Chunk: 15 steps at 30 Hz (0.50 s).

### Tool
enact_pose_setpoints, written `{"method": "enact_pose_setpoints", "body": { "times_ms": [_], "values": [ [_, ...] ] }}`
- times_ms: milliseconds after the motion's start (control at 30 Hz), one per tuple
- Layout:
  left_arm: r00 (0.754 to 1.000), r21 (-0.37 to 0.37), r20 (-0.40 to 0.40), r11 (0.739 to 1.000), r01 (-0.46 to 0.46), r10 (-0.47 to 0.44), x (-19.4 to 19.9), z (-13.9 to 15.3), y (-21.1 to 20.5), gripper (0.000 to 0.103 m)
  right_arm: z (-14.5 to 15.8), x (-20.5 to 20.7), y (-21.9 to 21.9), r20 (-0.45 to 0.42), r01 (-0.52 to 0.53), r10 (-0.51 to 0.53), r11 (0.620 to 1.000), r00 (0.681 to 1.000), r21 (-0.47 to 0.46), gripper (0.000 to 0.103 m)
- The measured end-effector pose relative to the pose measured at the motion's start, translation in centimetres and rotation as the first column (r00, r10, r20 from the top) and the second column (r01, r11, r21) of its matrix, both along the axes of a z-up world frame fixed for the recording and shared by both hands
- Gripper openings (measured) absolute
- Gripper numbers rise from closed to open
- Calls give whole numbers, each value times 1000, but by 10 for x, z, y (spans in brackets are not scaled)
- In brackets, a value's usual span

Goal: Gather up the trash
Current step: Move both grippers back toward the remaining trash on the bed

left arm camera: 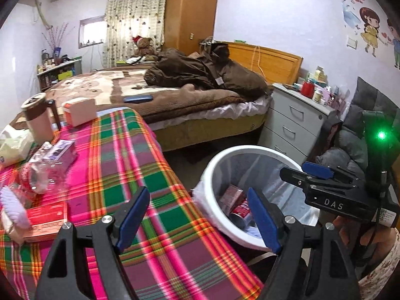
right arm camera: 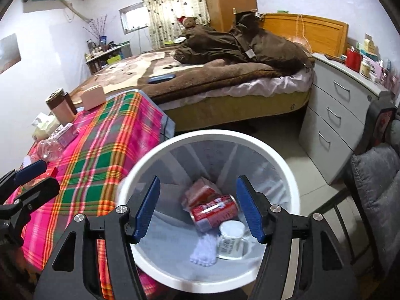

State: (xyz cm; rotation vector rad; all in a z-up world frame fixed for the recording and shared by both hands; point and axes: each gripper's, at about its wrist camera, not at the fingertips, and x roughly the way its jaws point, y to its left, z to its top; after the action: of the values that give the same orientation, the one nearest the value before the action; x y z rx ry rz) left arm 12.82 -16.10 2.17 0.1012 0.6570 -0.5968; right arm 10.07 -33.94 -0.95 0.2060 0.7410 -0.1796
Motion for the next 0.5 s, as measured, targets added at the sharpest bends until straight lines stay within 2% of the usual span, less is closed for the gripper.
{"method": "enact_pose_setpoints", "body": {
  "times_ms": [267, 500],
  "values": [
    [994, -7, 15, 994, -110, 110, 5, 2, 46, 82, 10, 10, 34, 91, -96, 94, 995, 991, 21, 64],
    [974, -4, 21, 974, -227, 227, 15, 2, 100, 82, 6, 31, 70, 97, -197, 193, 980, 976, 31, 64]
  ]
}}
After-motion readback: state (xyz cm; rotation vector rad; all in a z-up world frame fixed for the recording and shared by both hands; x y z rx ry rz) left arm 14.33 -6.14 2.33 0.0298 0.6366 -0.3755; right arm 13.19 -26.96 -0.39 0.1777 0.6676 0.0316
